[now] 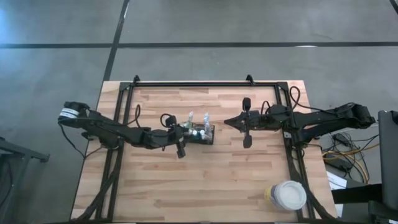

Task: Pick & Place toothbrushing station
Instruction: Put the orange toothbrush into the wire organizer

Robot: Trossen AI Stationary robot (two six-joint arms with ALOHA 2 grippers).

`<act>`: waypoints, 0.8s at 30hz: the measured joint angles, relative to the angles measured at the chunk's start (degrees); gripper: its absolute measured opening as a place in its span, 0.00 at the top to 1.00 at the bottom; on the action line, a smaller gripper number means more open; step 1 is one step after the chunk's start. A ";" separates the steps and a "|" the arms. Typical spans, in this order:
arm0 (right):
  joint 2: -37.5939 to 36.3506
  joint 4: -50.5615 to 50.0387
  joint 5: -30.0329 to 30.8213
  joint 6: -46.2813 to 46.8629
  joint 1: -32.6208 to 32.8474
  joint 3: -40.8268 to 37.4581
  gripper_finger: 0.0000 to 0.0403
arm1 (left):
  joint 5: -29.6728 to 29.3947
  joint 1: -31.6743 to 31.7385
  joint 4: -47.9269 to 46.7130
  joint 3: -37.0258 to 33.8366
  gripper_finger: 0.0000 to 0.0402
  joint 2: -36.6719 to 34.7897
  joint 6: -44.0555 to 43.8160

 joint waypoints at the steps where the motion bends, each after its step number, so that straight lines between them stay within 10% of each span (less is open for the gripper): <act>1: 0.00 0.00 0.00 0.00 0.00 0.00 0.98 | 0.00 0.00 -0.01 0.00 0.55 0.00 -0.17; 13: 0.00 -0.03 0.00 0.00 0.00 -0.31 0.98 | -1.74 -0.13 -9.06 1.44 0.58 -2.44 -6.98; 24: 0.00 0.02 0.00 -0.17 0.00 -0.33 0.98 | -1.64 -0.85 -8.52 1.59 0.57 -15.27 6.50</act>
